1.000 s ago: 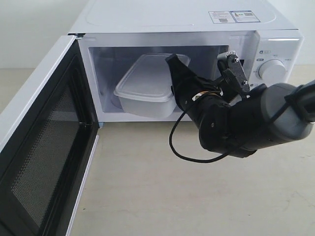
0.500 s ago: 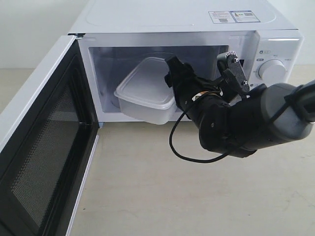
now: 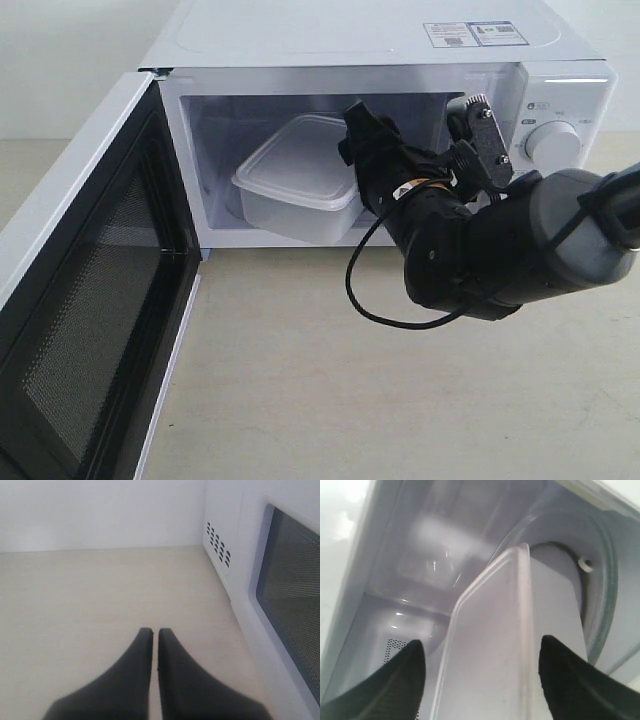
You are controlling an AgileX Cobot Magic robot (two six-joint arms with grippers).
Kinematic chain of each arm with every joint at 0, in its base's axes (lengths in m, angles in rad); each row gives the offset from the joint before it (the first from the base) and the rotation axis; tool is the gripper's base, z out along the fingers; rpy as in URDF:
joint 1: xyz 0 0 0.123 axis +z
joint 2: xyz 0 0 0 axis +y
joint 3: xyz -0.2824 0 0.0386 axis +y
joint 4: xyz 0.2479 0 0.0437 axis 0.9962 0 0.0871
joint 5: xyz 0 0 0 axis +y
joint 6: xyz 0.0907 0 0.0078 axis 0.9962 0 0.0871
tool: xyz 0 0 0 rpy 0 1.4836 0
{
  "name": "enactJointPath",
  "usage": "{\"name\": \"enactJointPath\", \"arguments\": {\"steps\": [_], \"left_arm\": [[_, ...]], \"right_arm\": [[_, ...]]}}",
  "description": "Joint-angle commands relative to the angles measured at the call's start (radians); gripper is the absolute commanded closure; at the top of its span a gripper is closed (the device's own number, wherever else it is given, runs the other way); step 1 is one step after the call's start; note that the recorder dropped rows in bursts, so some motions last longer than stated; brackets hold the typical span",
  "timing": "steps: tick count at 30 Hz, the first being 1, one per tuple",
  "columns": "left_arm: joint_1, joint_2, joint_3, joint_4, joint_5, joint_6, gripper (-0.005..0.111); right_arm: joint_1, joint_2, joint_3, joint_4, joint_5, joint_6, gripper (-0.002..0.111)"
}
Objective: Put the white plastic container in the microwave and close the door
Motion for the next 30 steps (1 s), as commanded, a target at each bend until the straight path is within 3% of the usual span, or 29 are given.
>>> {"name": "enactJointPath", "arguments": {"steps": [1, 14, 21, 24, 27, 30], "left_arm": [[0.004, -0.004, 0.004, -0.004, -0.001, 0.001, 0.102], [0.004, -0.004, 0.004, -0.004, -0.001, 0.001, 0.102], [0.004, -0.004, 0.004, -0.004, -0.001, 0.001, 0.102], [0.004, -0.004, 0.004, -0.004, -0.001, 0.001, 0.102], [0.004, -0.004, 0.004, -0.004, -0.001, 0.001, 0.102], [0.004, -0.004, 0.004, -0.004, -0.001, 0.001, 0.102]], "right_arm": [[-0.002, -0.001, -0.005, -0.002, -0.025, -0.011, 0.048], [-0.002, -0.157, 0.185, 0.048, -0.029, -0.038, 0.048], [-0.002, -0.281, 0.306, -0.162, 0.134, -0.075, 0.050], [-0.002, -0.287, 0.307, -0.237, 0.232, -0.150, 0.070], [-0.002, -0.274, 0.307, -0.233, 0.252, -0.221, 0.108], [-0.002, -0.263, 0.304, -0.235, 0.236, -0.280, 0.108]]}}
